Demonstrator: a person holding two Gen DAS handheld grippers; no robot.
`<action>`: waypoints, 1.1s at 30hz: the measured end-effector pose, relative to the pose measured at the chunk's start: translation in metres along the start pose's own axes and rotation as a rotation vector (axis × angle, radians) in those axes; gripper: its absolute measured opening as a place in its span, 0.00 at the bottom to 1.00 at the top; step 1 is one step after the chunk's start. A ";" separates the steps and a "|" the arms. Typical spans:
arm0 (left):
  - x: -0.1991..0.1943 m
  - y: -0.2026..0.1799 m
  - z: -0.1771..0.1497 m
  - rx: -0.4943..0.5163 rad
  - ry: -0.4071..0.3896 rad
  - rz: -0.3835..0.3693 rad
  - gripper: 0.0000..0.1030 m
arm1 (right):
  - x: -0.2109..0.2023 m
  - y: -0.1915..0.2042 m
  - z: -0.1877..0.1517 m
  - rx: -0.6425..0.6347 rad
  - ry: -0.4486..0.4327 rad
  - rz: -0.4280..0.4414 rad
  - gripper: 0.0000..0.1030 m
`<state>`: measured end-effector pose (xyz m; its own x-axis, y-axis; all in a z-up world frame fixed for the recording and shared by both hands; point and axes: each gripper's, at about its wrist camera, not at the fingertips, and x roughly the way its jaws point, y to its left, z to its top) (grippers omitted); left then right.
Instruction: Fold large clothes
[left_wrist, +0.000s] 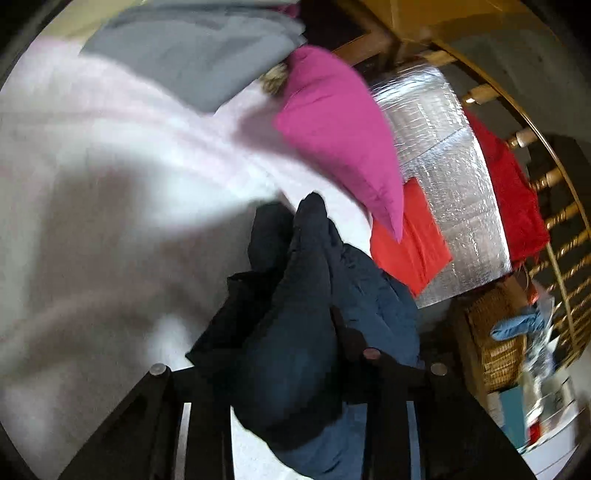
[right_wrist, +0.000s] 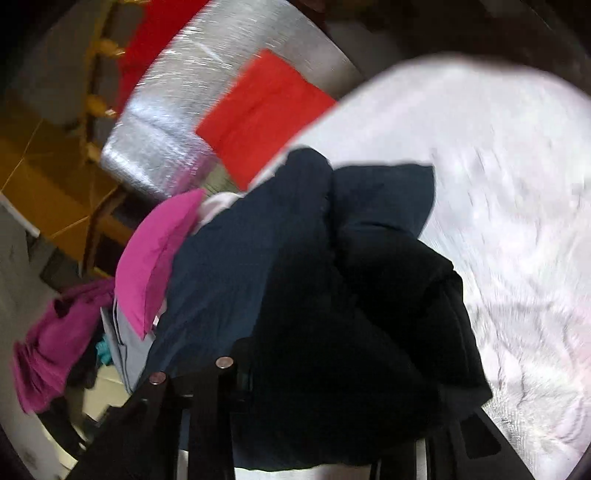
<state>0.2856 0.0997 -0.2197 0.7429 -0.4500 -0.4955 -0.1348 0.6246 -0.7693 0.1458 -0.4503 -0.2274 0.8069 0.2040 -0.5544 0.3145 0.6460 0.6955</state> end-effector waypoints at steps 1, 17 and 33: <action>0.004 0.000 0.001 0.010 0.013 0.032 0.33 | 0.004 -0.004 -0.001 0.012 0.019 -0.007 0.36; -0.037 0.002 0.030 0.110 -0.066 0.304 0.76 | -0.062 -0.077 0.038 0.147 0.043 -0.012 0.75; 0.010 0.006 0.014 0.152 0.131 0.203 0.64 | 0.037 -0.020 0.060 -0.018 0.153 -0.057 0.44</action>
<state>0.3013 0.1075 -0.2236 0.6188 -0.3784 -0.6884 -0.1645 0.7945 -0.5846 0.1990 -0.4996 -0.2346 0.7022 0.2756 -0.6565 0.3472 0.6725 0.6536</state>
